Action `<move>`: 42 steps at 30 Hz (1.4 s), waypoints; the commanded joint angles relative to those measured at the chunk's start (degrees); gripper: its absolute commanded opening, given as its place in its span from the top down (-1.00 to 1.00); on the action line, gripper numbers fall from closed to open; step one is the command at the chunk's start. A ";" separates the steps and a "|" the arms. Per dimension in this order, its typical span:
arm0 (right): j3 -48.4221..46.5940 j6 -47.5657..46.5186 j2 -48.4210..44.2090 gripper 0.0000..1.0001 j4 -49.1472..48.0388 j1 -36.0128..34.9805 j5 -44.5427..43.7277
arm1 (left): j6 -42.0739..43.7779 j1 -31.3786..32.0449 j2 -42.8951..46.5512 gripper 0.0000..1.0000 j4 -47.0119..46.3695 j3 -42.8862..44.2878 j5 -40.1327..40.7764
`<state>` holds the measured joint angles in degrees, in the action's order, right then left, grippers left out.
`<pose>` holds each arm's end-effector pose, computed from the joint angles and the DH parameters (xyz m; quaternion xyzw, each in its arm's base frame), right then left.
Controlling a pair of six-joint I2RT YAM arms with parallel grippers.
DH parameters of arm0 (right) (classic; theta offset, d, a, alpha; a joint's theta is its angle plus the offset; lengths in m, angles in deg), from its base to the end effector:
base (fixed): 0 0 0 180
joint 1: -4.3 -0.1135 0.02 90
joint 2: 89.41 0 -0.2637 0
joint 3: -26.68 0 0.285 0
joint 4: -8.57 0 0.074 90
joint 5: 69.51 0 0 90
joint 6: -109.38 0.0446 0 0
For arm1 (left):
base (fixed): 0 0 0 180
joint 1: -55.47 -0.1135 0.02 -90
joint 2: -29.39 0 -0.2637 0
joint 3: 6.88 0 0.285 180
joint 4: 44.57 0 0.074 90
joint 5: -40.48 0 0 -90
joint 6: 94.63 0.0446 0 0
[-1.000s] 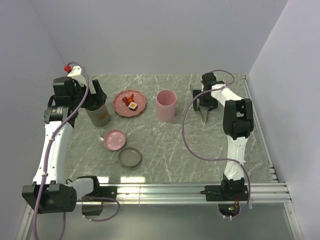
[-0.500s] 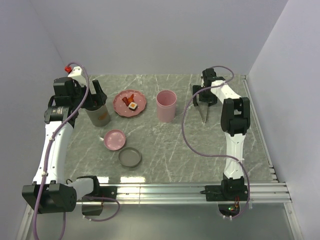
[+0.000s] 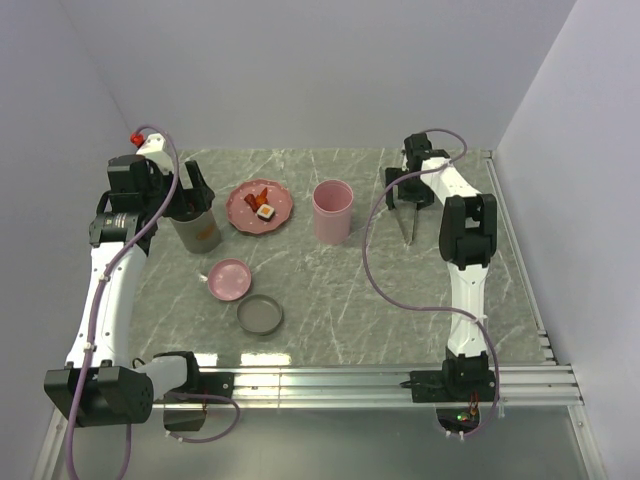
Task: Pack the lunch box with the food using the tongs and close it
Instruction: Grab the clamp with the right arm
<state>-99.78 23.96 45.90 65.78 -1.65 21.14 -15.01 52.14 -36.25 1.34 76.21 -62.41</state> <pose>0.5343 0.0562 0.1467 -0.0129 0.9782 0.0246 0.2060 0.2865 0.0067 0.3832 -0.0449 0.8545 -0.1275 0.5015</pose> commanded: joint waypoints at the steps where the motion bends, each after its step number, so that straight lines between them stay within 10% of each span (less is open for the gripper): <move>1: -2.24 -0.27 1.01 -0.93 0.12 0.33 -1.88 | -0.18 -0.01 0.43 -0.99 -0.45 1.22 -1.09; 16: -4.28 -6.24 1.81 -0.50 3.99 1.21 -0.82 | 0.00 -0.01 0.08 -0.99 0.17 1.84 -1.70; 42: 8.57 -18.03 -33.25 -0.27 16.99 8.77 32.03 | 1.67 -0.01 6.93 -0.99 -5.28 0.87 -22.96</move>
<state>-91.87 8.07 17.09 77.74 7.50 43.98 -12.62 52.14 -31.55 0.19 77.02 -79.19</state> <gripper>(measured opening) 0.635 0.995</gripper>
